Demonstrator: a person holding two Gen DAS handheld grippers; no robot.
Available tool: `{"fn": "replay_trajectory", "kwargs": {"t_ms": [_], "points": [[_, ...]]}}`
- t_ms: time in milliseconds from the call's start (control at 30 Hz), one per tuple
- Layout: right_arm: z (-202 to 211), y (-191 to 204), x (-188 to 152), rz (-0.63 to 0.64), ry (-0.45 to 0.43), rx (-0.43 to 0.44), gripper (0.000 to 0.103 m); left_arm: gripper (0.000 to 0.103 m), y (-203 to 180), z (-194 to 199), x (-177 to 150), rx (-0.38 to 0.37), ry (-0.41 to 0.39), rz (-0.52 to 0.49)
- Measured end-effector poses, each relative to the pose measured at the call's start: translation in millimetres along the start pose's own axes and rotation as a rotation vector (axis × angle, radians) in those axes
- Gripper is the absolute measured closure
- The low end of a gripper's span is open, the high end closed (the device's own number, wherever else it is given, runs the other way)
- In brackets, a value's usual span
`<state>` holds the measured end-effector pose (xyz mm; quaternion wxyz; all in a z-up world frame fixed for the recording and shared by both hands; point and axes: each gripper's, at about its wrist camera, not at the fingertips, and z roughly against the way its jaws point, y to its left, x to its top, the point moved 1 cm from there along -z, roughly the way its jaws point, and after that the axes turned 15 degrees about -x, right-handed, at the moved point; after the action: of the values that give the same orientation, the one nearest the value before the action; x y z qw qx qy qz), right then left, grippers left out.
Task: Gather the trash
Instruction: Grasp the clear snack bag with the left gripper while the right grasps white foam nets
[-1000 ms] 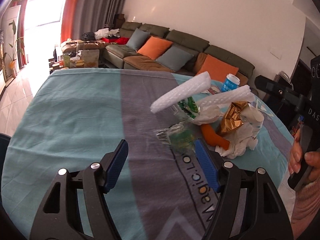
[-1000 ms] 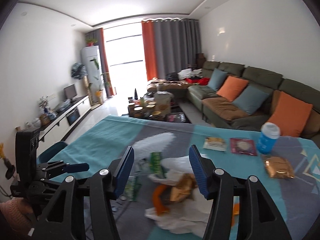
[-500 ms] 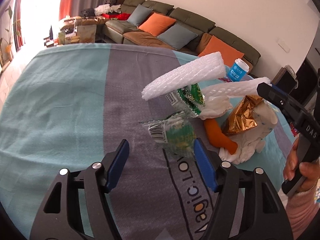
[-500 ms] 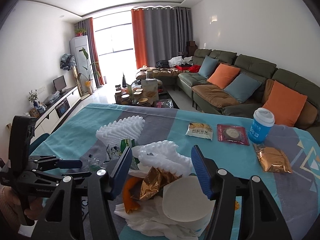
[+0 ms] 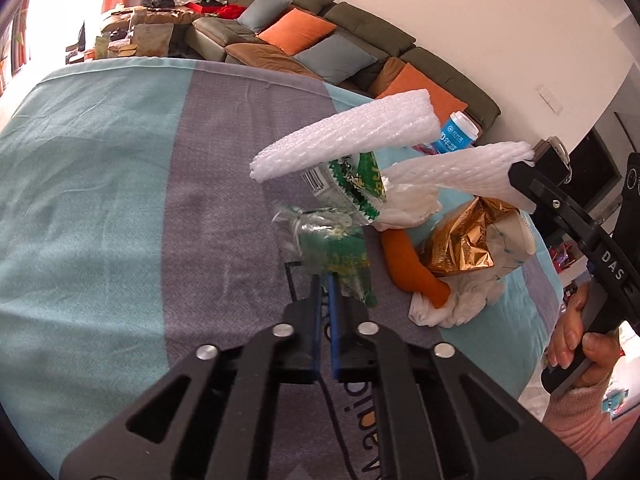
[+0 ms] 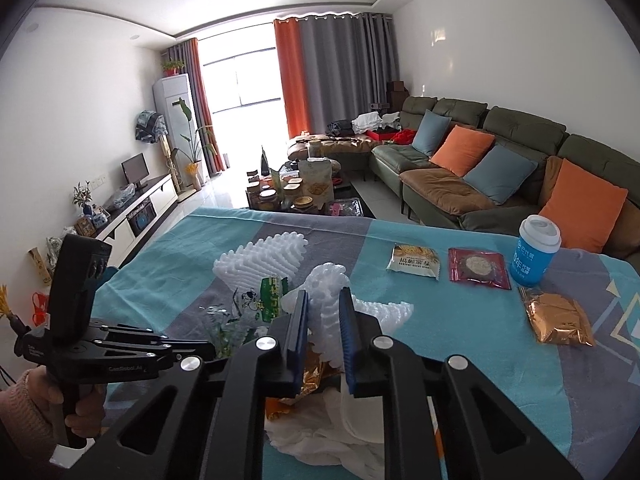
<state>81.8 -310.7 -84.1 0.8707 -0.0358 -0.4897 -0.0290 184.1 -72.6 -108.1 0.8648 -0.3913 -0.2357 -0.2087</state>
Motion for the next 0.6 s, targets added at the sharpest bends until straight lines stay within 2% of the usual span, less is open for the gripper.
{"fn": "replay_trajectory", "kwargs": {"t_ms": [133, 167, 233, 300, 400, 467, 533, 567, 600], "points": [[6.0, 1.4, 2.4, -0.005, -0.014, 0.017, 0.09, 0.1, -4.4, 4.9, -1.8, -0.002, -0.011, -0.022], [7.6, 1.8, 3.1, -0.004, -0.018, 0.022, 0.09, 0.095, -6.8, 7.4, -2.6, 0.0, -0.018, -0.025], [9.5, 2.3, 4.2, -0.006, -0.024, 0.028, 0.09, 0.055, -11.3, 12.3, -1.3, -0.007, -0.04, -0.039], [10.0, 3.3, 4.7, -0.007, -0.025, 0.03, 0.09, 0.045, -17.6, 14.4, 0.3, 0.026, -0.061, -0.068], [10.4, 2.5, 4.1, -0.014, -0.025, 0.036, 0.09, 0.046, -18.1, 10.0, 3.9, 0.038, -0.046, -0.061], [10.5, 2.6, 3.5, -0.02, -0.024, 0.041, 0.09, 0.05, -14.4, 2.9, 8.7, 0.045, -0.031, -0.037], [10.3, 1.2, 3.2, -0.023, -0.024, 0.043, 0.09, 0.07, -7.9, -4.7, 12.1, 0.032, -0.01, 0.0], [10.2, 0.6, 3.0, -0.025, -0.024, 0.045, 0.09, 0.075, -4.8, -7.4, 13.2, 0.017, 0.0, 0.02], [10.5, 0.7, 3.0, -0.024, -0.025, 0.046, 0.09, 0.085, -2.4, -9.1, 13.6, 0.0, 0.004, 0.035]]}}
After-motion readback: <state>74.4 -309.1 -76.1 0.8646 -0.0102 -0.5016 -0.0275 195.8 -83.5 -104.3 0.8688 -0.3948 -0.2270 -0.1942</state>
